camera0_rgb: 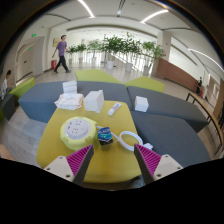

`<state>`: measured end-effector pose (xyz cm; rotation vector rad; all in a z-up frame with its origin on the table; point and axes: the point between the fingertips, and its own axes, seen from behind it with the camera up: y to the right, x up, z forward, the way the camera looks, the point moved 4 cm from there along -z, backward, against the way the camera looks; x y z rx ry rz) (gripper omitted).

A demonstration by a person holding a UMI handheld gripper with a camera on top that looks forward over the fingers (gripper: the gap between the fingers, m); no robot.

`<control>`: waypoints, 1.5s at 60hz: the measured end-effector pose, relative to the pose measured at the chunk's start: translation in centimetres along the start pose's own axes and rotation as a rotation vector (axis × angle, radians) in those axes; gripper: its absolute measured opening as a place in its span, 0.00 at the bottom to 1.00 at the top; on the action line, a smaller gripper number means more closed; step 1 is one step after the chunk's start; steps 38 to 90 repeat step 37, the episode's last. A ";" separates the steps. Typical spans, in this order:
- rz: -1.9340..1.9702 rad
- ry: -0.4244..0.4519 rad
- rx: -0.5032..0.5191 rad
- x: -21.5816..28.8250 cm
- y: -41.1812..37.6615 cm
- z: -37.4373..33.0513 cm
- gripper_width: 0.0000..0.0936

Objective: Unplug charger

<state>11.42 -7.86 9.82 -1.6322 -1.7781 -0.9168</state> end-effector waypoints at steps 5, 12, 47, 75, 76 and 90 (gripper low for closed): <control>0.021 0.020 0.023 0.2 -0.6 -3.2 0.91; 0.034 0.023 0.048 -1.0 -1.3 -6.7 0.90; 0.169 0.094 0.149 -2.4 -1.3 -8.5 0.90; 0.169 0.094 0.149 -2.4 -1.3 -8.5 0.90; 0.169 0.094 0.149 -2.4 -1.3 -8.5 0.90; 0.169 0.094 0.149 -2.4 -1.3 -8.5 0.90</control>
